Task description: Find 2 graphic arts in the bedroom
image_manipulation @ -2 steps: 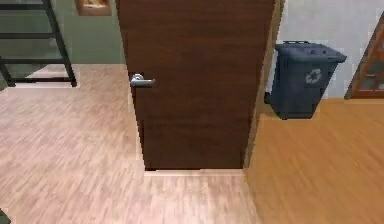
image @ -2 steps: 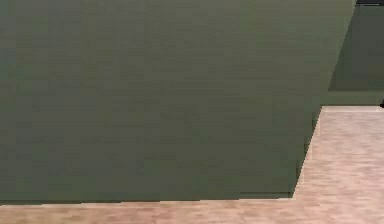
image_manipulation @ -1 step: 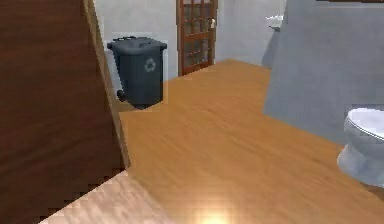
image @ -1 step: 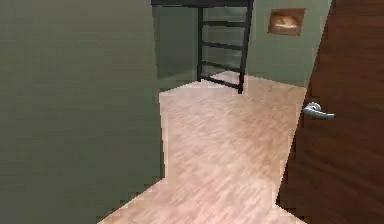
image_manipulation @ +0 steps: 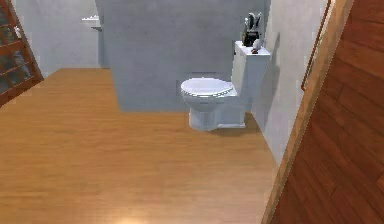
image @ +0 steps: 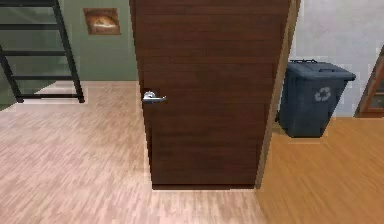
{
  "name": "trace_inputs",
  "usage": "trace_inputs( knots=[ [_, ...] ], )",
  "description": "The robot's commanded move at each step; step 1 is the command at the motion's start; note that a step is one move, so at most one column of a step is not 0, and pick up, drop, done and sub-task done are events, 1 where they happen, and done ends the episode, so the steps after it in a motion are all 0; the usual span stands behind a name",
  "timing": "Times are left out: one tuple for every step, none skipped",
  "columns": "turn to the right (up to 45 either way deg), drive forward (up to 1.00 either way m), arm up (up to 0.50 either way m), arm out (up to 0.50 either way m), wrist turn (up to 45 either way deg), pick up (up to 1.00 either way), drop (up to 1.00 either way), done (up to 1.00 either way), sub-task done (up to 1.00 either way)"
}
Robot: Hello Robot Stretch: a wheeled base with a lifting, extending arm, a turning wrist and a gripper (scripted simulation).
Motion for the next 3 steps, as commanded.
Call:
trace_inputs(
  knots=[
    [3.0,0.00,0.00,0.00,0.0,0.00,0.00,0.00,0.00],
    [0.0,0.20,0.00,0.00,0.0,0.00,0.00,0.00,0.00],
    [-45.0,0.00,0.00,0.00,0.0,0.00,0.00,0.00,0.00]
  ],
)
